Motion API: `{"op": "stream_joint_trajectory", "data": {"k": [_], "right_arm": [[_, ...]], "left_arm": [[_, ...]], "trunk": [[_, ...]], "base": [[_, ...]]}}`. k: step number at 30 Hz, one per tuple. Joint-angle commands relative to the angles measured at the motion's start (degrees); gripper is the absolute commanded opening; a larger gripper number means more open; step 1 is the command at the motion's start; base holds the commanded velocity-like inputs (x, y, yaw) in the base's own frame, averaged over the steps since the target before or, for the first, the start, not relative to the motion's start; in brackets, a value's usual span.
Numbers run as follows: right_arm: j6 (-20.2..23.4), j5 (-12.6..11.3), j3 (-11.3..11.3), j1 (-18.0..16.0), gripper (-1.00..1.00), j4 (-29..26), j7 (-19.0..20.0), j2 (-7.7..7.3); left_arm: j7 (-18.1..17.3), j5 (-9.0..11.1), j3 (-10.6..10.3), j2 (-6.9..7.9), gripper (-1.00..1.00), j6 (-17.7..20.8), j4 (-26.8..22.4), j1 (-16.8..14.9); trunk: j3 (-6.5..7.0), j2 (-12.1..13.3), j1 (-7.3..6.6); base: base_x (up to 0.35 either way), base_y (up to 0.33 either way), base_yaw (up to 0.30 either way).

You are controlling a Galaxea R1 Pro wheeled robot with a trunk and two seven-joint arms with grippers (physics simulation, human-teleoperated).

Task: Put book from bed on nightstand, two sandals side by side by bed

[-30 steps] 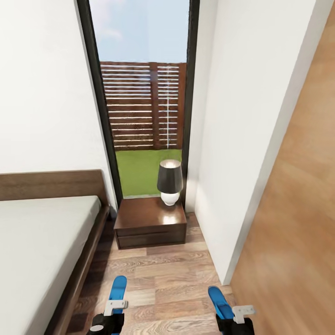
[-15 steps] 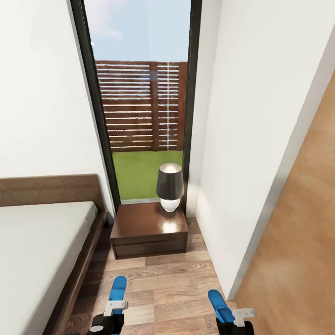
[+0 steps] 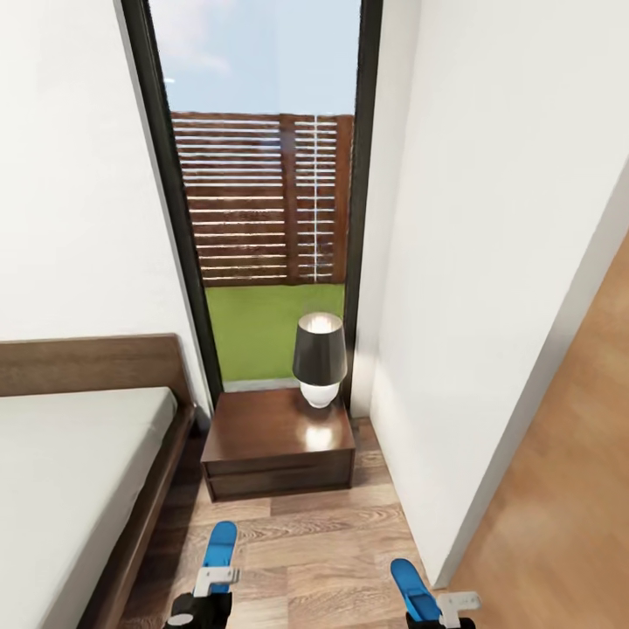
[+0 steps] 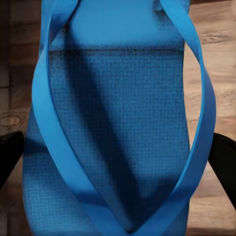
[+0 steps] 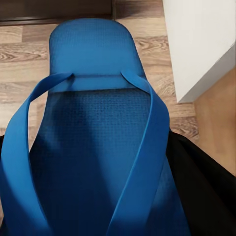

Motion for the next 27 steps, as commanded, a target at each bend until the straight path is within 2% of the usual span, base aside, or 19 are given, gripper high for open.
{"op": "stream_joint_trajectory", "data": {"k": [1,13,27], "right_arm": [[-0.15,0.37,-0.26,-0.05,-1.0,0.24,0.34,0.03],[-0.3,0.45,-0.27,-0.05,-1.0,3.72,0.34,0.05],[-3.91,0.46,-0.33,-0.05,-1.0,8.49,0.34,0.02]], "left_arm": [[0.27,0.5,-0.5,0.01,-1.0,-0.23,0.08,-0.05],[0.06,0.51,-0.49,0.07,-1.0,-1.16,0.24,3.29],[-0.24,0.58,-0.42,0.15,-1.0,-1.35,0.27,5.49]], "trunk": [[-0.12,-0.12,0.05],[-0.12,-0.12,0.05],[-0.12,-0.12,0.05]], "base": [[0.173,0.0,0.0],[0.058,0.0,0.0],[0.002,0.0,0.0]]}}
